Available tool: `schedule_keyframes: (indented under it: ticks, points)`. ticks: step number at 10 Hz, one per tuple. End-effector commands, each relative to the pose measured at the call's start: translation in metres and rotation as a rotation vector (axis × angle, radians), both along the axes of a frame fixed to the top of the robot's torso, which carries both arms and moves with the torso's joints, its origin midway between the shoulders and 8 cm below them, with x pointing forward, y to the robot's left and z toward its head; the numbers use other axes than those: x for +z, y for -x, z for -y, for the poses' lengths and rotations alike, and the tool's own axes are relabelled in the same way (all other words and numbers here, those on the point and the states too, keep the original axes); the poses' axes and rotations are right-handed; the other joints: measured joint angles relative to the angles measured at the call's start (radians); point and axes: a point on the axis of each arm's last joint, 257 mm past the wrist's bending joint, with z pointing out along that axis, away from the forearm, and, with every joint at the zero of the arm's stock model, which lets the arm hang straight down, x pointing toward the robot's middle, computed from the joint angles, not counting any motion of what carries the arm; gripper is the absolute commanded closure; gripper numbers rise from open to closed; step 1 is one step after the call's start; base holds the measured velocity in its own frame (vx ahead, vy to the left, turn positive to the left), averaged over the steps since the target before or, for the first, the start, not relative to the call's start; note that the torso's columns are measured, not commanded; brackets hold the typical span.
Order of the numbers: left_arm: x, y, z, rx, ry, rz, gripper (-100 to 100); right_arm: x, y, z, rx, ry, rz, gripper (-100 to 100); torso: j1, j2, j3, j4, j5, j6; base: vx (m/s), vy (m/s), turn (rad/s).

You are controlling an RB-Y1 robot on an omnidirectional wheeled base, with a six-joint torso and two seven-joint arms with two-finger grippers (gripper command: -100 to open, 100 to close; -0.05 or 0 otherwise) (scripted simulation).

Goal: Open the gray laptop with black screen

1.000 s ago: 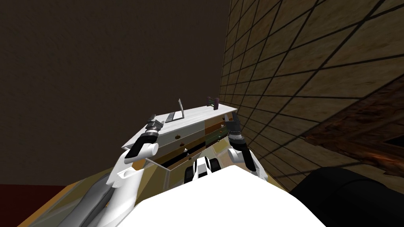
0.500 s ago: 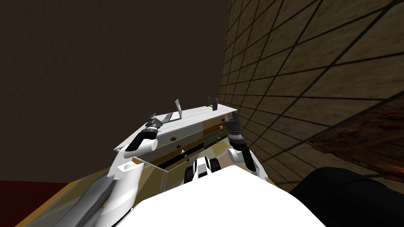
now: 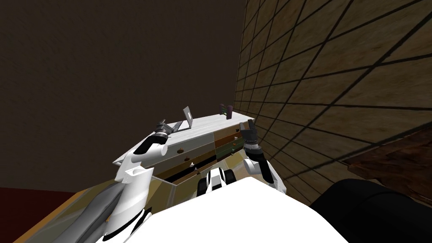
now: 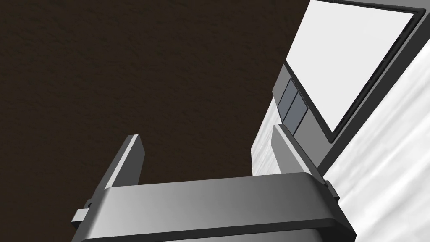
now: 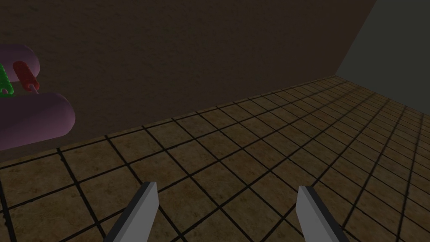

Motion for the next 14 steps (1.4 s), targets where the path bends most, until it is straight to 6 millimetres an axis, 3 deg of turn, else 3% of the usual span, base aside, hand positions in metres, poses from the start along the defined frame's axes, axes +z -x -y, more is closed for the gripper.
schedule_keyframes:
  ticks: [1, 6, 10, 14]
  points:
    - [0.008, -0.007, -0.005, 0.009, 0.053, -0.017, -100, 0.0, 0.0, 0.0, 0.0, 0.0, 0.0, 0, 0.001, 0.001, 0.0, 0.0, 0.0, 0.0, 0.054, -0.131, 0.075]
    - [0.016, -0.016, -0.014, 0.03, 0.123, -0.055, -100, 0.0, 0.0, 0.0, 0.0, 0.0, 0.0, 0, 0.0, -0.001, 0.0, 0.0, 0.0, 0.0, 0.054, -0.111, 0.056]
    - [0.037, -0.024, -0.023, 0.054, 0.21, -0.066, -100, 0.0, 0.0, 0.0, 0.0, 0.0, 0.0, 0, 0.001, 0.0, 0.0, 0.0, 0.0, 0.0, 0.061, -0.119, 0.083]
    - [0.045, -0.027, -0.031, 0.081, 0.27, -0.089, -100, 0.0, 0.0, 0.0, 0.0, 0.0, 0.0, 0, -0.001, -0.001, 0.0, 0.0, 0.0, 0.0, 0.07, -0.14, 0.075]
